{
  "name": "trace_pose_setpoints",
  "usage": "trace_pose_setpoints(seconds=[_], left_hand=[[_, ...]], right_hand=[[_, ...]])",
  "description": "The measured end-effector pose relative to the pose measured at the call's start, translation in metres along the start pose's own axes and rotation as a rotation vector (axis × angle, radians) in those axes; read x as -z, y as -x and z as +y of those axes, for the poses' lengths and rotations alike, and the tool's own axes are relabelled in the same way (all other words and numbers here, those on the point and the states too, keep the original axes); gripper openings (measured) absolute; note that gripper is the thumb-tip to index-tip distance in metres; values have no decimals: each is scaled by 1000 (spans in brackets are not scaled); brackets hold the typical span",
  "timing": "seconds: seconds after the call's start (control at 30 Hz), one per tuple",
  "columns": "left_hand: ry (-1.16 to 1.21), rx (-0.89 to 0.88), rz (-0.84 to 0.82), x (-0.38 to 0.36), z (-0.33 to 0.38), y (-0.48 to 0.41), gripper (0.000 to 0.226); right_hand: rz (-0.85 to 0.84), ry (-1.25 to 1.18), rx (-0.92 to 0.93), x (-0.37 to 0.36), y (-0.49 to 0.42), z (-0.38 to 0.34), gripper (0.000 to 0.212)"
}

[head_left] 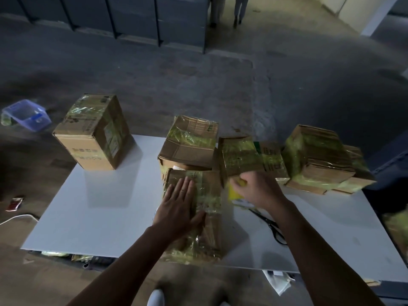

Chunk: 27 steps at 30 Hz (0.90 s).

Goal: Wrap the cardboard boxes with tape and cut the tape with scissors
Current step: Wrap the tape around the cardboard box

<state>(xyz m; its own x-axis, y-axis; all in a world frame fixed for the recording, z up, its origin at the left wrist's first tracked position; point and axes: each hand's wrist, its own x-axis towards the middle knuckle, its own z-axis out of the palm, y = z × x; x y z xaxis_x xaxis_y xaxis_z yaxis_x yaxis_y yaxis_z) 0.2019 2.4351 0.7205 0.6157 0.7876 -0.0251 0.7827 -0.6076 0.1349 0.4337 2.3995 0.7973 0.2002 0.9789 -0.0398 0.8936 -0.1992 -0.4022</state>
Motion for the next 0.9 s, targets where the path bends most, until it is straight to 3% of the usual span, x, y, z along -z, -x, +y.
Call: trace_pose_setpoints(seconds=[0.27,0.37,0.53,0.67,0.83,0.9], left_hand=[[-23,-31,-46,-3,-4,1,85],[-43,-72,-54,-2,-3,2,71],[-129,-60,-88,-1,8,-1,76],[-146,81,-196,2,42,-6,80],[-35,317,-401,10,86,-22,110],[27,380,-408,11,94,-25,104]], right_hand=[[-29,-24,-57,-44,1,34,53],[-44,-79,-119,-59,2,36,47],[-105,-95,-133,-74,-1,31,39],[-148,-62,-105,-78,-4,25,33],[-155,-23,-61,-78,-2,28,33],[-152,-29,-60,-78,-1,28,34]])
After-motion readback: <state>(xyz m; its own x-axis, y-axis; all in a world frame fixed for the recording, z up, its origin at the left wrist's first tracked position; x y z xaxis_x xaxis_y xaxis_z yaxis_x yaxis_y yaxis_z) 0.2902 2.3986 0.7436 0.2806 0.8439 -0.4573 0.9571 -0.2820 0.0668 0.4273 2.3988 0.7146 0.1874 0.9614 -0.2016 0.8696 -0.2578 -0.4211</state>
